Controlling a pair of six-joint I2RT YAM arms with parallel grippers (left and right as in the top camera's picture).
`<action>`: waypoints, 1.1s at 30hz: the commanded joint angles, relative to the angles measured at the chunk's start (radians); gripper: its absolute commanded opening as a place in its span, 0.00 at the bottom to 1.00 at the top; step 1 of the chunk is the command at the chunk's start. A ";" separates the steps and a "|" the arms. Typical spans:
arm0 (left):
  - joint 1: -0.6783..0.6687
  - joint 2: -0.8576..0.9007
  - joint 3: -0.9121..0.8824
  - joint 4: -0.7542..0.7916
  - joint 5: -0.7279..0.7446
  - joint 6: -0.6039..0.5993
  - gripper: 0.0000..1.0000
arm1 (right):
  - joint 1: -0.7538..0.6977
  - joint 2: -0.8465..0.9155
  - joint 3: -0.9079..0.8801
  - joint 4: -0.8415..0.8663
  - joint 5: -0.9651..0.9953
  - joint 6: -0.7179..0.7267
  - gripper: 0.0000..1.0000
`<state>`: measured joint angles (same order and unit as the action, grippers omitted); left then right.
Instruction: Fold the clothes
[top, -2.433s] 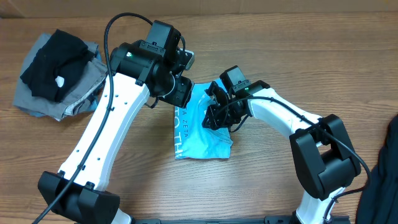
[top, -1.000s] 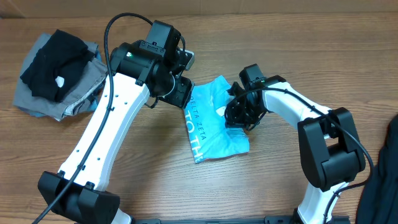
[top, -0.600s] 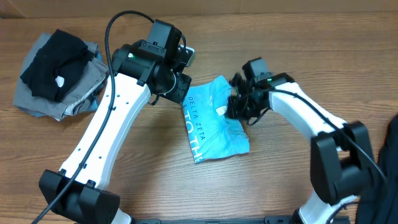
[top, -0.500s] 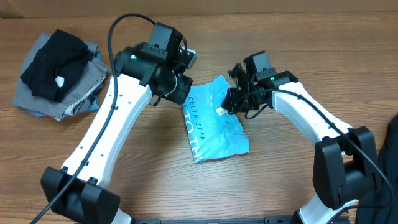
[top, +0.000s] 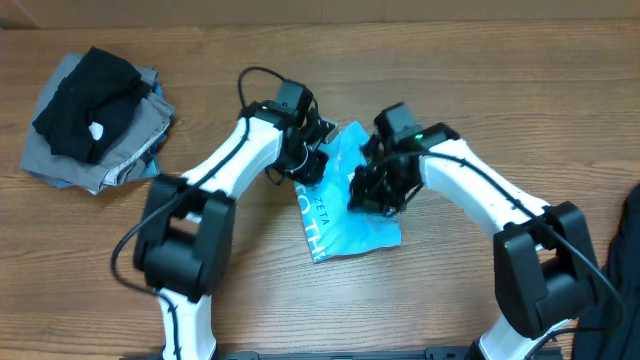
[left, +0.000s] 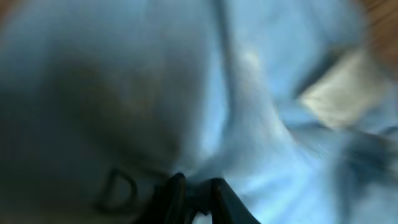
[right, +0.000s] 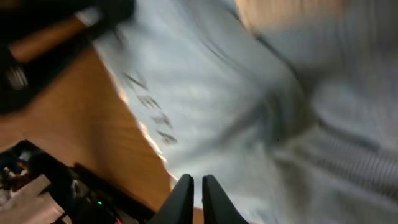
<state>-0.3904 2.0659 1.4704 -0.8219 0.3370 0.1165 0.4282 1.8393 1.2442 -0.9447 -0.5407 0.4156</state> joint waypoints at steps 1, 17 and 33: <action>0.019 0.056 -0.010 -0.008 -0.066 0.001 0.18 | 0.019 0.009 -0.074 -0.010 0.142 0.117 0.10; 0.134 -0.039 -0.008 -0.135 -0.054 -0.052 0.33 | -0.228 -0.033 -0.168 0.030 0.146 -0.048 0.19; 0.135 -0.172 -0.011 0.018 -0.021 0.037 0.08 | -0.036 -0.109 -0.130 0.248 -0.114 0.217 0.12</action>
<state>-0.2581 1.8381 1.4651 -0.8177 0.3183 0.0952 0.3031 1.7363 1.1461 -0.7879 -0.6262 0.4664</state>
